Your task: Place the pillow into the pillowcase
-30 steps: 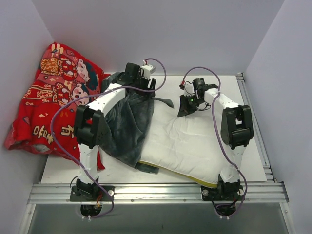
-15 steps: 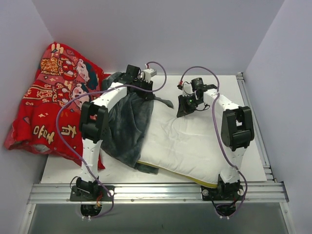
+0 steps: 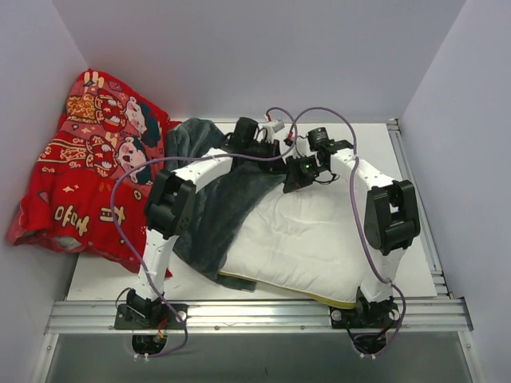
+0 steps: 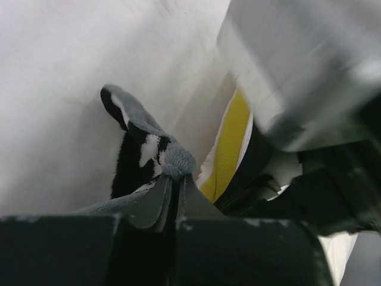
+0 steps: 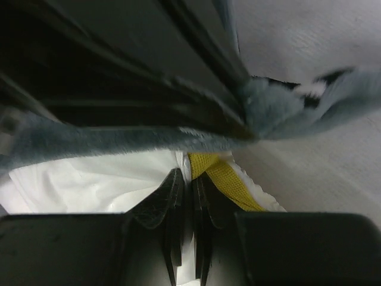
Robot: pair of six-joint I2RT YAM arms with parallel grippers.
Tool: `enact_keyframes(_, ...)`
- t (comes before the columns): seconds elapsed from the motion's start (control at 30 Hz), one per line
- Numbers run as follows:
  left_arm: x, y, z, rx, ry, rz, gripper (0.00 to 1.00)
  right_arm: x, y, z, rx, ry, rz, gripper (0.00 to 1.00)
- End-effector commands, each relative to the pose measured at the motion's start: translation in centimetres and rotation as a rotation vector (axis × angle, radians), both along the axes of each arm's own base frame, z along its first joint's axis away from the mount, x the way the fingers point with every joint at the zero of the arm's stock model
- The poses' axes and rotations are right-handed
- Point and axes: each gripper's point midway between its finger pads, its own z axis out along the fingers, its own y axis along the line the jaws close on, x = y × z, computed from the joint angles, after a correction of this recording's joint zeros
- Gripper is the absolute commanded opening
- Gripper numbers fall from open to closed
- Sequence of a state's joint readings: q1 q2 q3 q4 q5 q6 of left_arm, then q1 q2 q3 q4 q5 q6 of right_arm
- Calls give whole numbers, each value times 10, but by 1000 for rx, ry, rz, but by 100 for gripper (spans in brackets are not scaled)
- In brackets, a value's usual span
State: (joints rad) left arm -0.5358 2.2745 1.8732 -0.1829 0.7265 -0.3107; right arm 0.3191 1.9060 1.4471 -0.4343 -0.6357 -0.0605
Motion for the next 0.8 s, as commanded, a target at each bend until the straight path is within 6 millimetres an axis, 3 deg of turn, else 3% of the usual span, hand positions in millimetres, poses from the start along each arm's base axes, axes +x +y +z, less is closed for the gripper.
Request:
enact_keyframes(0.0,-1,-21,37,-125,-45,30,0,-3,5,43,113,-38,-19,0)
enact_keyframes(0.1,31,-13,39,-105,-107,100,0,13,-14,48,127,-57,-106,0)
enact_keyframes(0.17,46,0,42,-69,-109,134,19,27,-33,46,112,-64,-172,0)
enact_keyframes(0.2,64,18,46,-43,-157,170,41,38,-44,46,78,-86,-215,0)
enact_keyframes(0.27,78,37,72,0,-246,171,53,51,-63,38,47,-79,-282,2)
enact_keyframes(0.3,78,54,83,30,-246,173,64,57,-69,44,23,-86,-301,12)
enact_keyframes(0.33,81,65,100,39,-284,175,68,57,-72,43,-3,-91,-278,27)
enact_keyframes(0.37,75,78,123,51,-344,166,73,55,-72,47,-13,-90,-265,60)
enact_keyframes(0.4,75,100,133,49,-349,167,75,49,-73,51,-19,-80,-262,69)
enact_keyframes(0.43,63,116,121,73,-298,157,78,43,-71,56,-16,-92,-233,75)
enact_keyframes(0.47,48,131,147,57,-341,142,84,36,-70,72,-13,-142,-194,82)
enact_keyframes(0.5,46,159,152,61,-339,168,84,22,-62,76,-21,-146,-146,83)
enact_keyframes(0.53,32,169,154,44,-331,144,85,8,-61,71,-52,-142,-117,84)
enact_keyframes(0.57,11,187,157,59,-350,145,85,-3,-60,83,-79,-205,-59,84)
enact_keyframes(0.6,1,199,153,75,-352,154,86,-26,-44,81,-104,-200,21,84)
enact_keyframes(0.63,-7,217,153,82,-357,175,88,-42,-43,79,-147,-219,52,84)
enact_keyframes(0.67,-29,229,149,95,-358,180,89,-58,-35,74,-172,-222,102,84)
enact_keyframes(0.7,-39,236,148,98,-360,188,89,-79,-17,70,-191,-232,189,86)
enact_keyframes(0.73,-45,251,145,107,-355,217,89,-99,-12,61,-217,-230,242,86)
enact_keyframes(0.77,-61,257,153,111,-385,225,90,-107,-11,55,-262,-242,269,91)
